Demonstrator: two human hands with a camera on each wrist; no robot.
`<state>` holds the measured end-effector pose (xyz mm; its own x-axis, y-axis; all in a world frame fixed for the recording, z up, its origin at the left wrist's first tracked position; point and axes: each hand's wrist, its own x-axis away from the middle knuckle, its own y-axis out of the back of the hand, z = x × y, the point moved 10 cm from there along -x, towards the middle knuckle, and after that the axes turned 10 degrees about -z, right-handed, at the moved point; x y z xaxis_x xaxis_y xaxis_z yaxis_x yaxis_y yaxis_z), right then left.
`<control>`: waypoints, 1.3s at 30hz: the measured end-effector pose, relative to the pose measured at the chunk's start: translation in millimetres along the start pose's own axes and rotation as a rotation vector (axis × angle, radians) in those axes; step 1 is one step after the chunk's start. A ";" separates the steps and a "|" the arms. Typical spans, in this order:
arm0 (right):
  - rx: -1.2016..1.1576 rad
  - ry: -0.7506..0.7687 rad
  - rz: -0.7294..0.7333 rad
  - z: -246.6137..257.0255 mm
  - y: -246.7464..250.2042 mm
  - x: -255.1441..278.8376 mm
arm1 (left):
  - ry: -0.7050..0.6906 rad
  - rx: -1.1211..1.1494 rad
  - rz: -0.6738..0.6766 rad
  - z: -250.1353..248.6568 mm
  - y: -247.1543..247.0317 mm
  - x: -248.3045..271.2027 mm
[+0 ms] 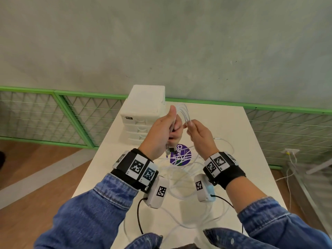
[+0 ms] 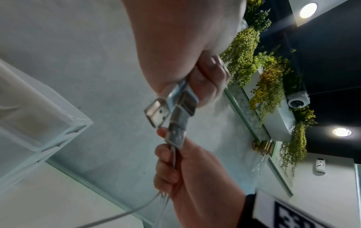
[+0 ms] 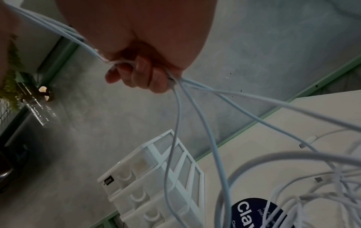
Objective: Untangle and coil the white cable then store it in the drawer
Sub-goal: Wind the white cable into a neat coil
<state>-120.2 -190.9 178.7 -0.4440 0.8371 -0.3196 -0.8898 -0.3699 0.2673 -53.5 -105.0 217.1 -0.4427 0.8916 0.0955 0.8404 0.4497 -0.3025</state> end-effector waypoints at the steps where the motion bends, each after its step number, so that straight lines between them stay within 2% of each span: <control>1: -0.006 0.017 -0.018 4.9 2.2 -0.8 | 0.011 -0.028 0.047 1.8 -5.9 2.5; 4: -0.010 0.049 0.020 7.6 -5.0 3.9 | -0.011 -0.050 0.140 -5.1 -19.5 9.0; 7: 0.092 0.052 0.173 -4.6 -27.3 19.4 | -0.019 0.067 0.156 -19.4 -23.8 6.6; 10: 0.178 0.093 0.250 -9.4 -40.2 29.5 | -0.025 0.205 0.118 -28.7 -19.5 0.7; 13: 0.254 0.088 0.343 -17.7 -49.9 36.5 | -0.098 0.347 0.056 -48.6 -11.5 -4.3; 17: 0.357 0.051 0.454 -46.9 -57.3 52.3 | -0.298 0.422 -0.085 -87.6 10.8 -10.5; 20: 0.372 0.052 0.458 -46.0 -55.9 54.8 | -0.487 0.276 -0.201 -100.4 33.9 -10.5; 23: 0.361 0.127 0.415 -20.4 -51.0 49.6 | -0.709 -0.088 -0.315 -108.4 52.6 -7.6; 25: 0.300 0.161 0.377 -5.1 -46.9 46.7 | -0.786 -0.337 -0.365 -110.1 61.9 -11.1; 27: 0.219 0.178 0.324 7.5 -42.2 42.5 | -0.756 -0.595 -0.355 -102.5 67.2 -23.0; 28: 0.181 0.187 0.289 14.6 -39.0 38.8 | -0.685 -0.734 -0.321 -92.9 67.7 -31.1; 31: 0.107 0.245 0.172 35.2 -23.8 23.1 | -0.313 -1.047 -0.127 -40.7 68.7 -43.5; 33: 0.133 0.290 0.123 39.4 -13.9 12.0 | -0.115 -1.126 0.006 -10.6 63.7 -34.2; 35: 0.194 0.294 0.103 29.3 -8.1 2.7 | 0.007 -1.044 0.096 3.8 52.3 -19.1; 37: 0.269 0.261 0.125 8.2 -8.0 -0.1 | 0.007 -1.034 0.141 4.6 38.4 -11.3; 39: 0.342 0.227 0.225 -15.9 -17.4 8.0 | -0.115 -1.199 0.123 -1.6 31.1 -13.9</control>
<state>-109.9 -184.2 157.0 -0.6678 0.6277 -0.4000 -0.6998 -0.3464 0.6247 -20.7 -103.3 207.8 -0.3134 0.9493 0.0243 0.6079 0.1809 0.7732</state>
